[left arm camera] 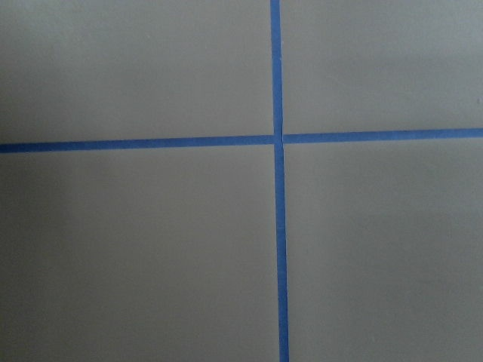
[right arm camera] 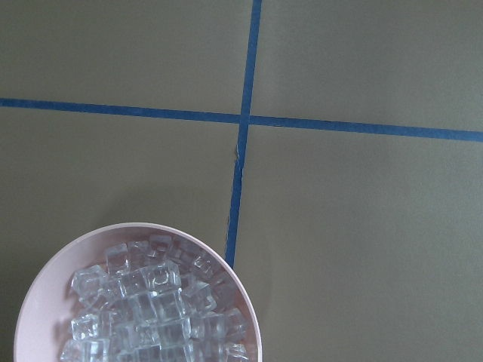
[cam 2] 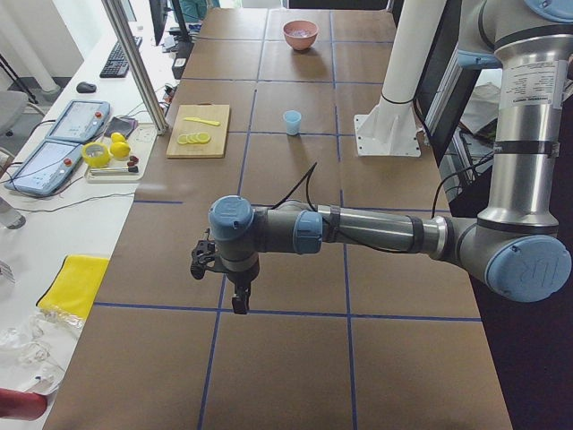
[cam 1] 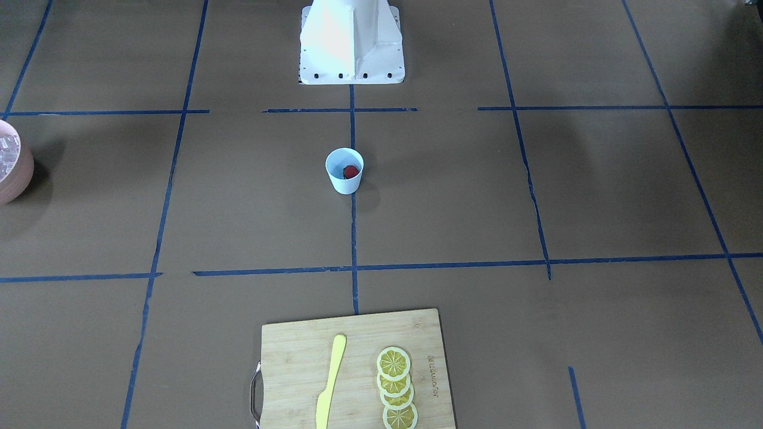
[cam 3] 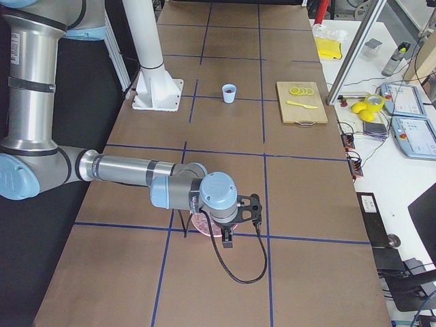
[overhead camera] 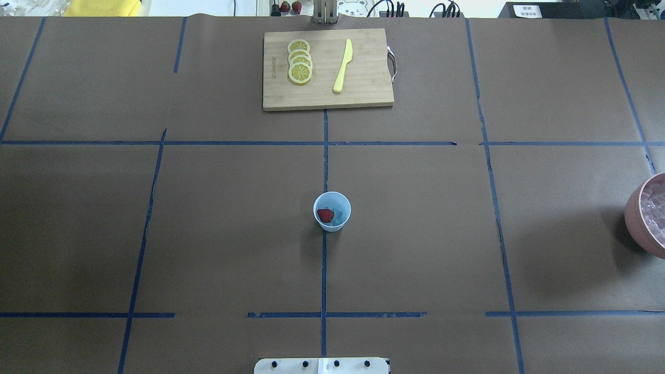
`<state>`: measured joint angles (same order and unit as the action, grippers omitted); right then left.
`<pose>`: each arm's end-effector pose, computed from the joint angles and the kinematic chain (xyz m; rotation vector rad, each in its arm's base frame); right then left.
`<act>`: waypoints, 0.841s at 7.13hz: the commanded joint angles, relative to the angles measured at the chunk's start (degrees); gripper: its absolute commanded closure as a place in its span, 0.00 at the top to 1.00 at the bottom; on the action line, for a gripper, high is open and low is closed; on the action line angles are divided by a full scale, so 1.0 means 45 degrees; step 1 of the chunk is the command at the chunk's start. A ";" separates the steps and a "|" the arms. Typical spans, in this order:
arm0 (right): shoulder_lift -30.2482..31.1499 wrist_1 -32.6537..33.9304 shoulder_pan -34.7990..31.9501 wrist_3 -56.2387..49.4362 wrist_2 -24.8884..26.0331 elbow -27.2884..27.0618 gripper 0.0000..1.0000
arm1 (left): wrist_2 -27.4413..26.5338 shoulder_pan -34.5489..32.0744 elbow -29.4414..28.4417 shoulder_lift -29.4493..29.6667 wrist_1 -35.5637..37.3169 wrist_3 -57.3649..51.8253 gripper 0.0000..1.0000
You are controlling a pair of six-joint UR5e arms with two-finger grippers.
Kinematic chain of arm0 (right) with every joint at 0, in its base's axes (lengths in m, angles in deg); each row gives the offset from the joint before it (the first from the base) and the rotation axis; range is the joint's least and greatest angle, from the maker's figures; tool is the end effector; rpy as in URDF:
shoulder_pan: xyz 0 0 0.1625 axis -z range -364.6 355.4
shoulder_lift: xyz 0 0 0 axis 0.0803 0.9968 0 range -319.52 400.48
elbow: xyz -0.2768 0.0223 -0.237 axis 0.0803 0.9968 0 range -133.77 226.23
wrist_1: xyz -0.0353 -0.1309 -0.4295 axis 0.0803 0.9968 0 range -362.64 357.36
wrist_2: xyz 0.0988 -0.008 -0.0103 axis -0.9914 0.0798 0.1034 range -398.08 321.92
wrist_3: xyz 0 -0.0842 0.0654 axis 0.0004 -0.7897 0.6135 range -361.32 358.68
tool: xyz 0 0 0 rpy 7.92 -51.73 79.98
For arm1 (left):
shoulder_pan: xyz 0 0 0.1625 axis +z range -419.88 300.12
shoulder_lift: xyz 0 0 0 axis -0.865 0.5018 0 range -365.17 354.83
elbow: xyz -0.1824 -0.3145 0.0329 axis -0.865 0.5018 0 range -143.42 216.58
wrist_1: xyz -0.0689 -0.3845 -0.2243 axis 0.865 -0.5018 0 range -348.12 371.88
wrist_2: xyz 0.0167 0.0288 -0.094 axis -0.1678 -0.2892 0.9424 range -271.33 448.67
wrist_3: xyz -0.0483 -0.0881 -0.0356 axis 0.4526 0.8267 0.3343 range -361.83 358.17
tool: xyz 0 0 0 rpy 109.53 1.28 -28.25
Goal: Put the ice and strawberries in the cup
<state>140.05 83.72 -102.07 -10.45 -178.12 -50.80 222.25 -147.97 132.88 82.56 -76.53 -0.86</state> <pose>0.1122 -0.4593 0.6081 0.1437 -0.8617 -0.0356 -0.0426 -0.5193 0.5700 0.0212 0.7614 0.0318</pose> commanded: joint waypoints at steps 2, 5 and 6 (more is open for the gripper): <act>-0.0018 0.0007 0.0000 0.0115 0.0007 0.0019 1.00 | 0.0023 0.0123 -0.0109 -0.0199 -0.0333 -0.0427 1.00; -0.0077 -0.0012 0.0019 0.0155 0.0026 -0.0040 1.00 | 0.0042 0.0123 -0.0090 -0.0199 -0.0332 -0.0471 1.00; -0.0077 -0.0012 0.0019 0.0135 0.0046 -0.0040 1.00 | 0.0042 0.0123 -0.0090 -0.0199 -0.0313 -0.0471 1.00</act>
<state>139.74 83.67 -101.99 -9.79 -177.98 -50.94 222.43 -147.42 132.47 81.67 -77.98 -2.94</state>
